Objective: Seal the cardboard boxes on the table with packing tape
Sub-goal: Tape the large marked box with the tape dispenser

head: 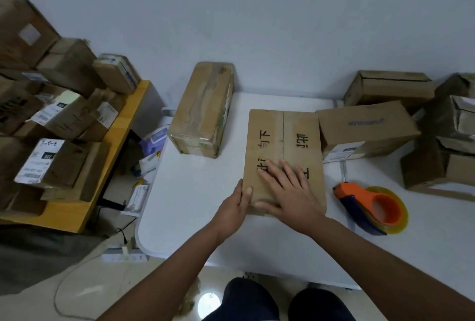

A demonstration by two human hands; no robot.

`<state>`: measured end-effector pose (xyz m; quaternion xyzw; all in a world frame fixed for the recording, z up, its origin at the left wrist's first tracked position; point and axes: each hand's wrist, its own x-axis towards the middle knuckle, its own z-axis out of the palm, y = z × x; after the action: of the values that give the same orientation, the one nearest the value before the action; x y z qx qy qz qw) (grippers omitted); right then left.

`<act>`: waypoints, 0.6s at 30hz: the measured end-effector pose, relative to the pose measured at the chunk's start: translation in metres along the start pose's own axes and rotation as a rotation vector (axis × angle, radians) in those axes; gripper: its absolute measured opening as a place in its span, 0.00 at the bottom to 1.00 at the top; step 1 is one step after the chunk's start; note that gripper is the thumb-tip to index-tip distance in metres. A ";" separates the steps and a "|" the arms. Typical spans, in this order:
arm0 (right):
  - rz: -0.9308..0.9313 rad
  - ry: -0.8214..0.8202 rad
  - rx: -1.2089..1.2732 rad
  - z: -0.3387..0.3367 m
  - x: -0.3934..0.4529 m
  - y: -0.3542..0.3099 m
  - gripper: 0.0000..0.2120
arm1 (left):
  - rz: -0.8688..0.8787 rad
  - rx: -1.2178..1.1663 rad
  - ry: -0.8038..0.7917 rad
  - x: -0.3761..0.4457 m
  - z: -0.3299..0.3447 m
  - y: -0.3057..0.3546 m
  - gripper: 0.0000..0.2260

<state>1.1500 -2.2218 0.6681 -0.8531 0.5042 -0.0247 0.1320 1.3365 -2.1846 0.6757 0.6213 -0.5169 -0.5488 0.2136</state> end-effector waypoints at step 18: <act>0.698 0.360 0.698 -0.021 -0.033 0.035 0.16 | 0.273 1.139 -0.139 0.020 0.001 0.038 0.46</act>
<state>1.1001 -2.2139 0.6827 -0.5218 0.7348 -0.2919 0.3203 1.3175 -2.2159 0.6978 0.5284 -0.8184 -0.1920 -0.1193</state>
